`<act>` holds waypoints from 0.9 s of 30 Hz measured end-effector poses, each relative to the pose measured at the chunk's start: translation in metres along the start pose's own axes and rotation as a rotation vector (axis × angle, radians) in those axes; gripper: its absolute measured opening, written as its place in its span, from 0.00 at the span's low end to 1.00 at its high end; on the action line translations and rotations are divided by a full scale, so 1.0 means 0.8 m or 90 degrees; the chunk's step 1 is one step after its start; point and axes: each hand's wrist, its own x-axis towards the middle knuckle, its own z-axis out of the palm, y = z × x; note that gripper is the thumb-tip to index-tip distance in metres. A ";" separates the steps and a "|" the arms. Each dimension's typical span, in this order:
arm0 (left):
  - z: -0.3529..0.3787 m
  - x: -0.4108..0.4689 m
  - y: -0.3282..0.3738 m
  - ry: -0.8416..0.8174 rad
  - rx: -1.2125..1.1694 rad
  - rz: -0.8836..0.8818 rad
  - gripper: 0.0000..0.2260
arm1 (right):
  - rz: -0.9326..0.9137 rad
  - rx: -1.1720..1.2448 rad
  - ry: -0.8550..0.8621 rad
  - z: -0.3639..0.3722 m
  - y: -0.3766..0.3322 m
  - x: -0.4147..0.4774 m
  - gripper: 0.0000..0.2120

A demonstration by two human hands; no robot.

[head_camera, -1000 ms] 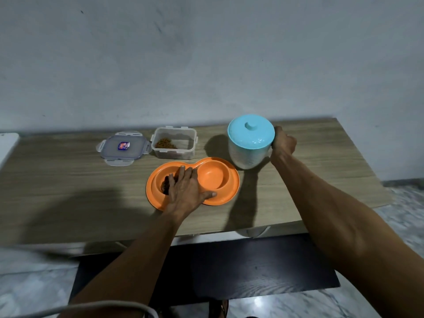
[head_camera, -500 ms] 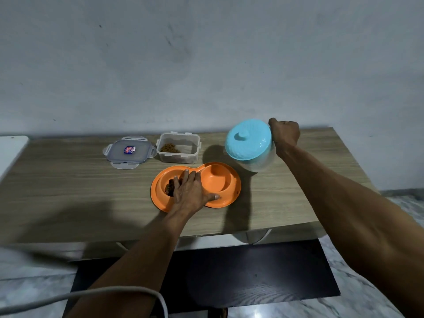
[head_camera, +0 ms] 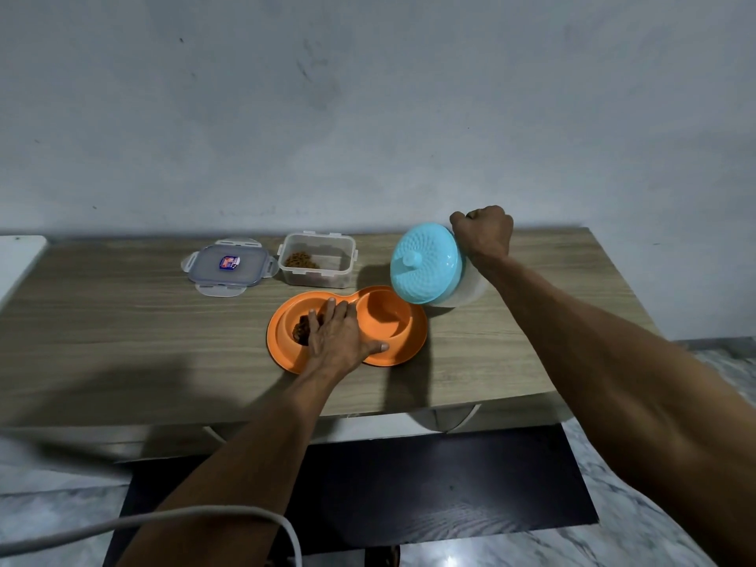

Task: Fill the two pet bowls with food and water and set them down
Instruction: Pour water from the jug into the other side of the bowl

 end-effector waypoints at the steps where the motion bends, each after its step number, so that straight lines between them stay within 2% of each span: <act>1: 0.000 0.000 0.000 0.000 0.001 -0.001 0.46 | -0.006 -0.006 0.001 0.001 0.000 -0.001 0.18; 27: 0.000 0.001 0.002 0.002 0.006 -0.008 0.46 | -0.051 -0.058 -0.024 -0.001 -0.003 -0.005 0.20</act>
